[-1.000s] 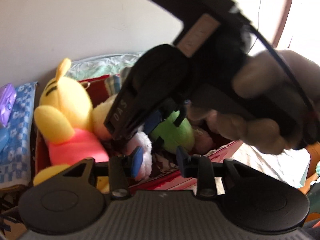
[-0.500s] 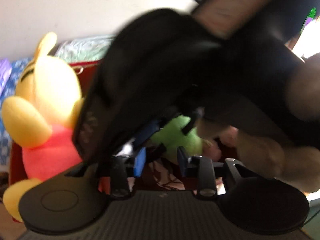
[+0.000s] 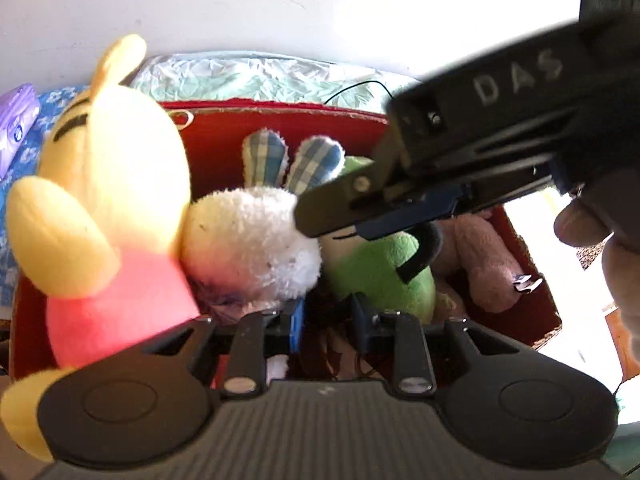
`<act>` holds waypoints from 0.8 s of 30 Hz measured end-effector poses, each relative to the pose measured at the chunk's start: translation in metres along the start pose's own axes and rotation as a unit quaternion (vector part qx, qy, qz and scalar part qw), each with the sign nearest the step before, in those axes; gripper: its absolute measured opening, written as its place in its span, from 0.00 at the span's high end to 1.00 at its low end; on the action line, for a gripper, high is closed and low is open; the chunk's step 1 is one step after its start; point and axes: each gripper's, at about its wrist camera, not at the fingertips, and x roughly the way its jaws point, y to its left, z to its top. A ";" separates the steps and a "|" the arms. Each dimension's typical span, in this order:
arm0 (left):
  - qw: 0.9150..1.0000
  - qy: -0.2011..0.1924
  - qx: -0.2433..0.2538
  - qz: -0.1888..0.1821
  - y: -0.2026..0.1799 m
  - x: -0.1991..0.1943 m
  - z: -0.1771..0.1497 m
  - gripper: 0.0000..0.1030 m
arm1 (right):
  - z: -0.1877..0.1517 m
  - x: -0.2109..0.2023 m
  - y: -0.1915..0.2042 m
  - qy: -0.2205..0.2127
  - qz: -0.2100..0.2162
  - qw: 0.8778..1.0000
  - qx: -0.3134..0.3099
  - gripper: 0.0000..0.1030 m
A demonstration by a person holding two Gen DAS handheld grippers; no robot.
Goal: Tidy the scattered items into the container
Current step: 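Lower the white bunny into the red box and open the right gripper, then withdraw the right gripper from the red box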
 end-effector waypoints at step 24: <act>0.999 -0.004 -0.029 0.019 0.012 -0.001 0.001 0.72 | 0.004 0.020 -0.004 -0.027 0.034 0.999 -0.005 0.75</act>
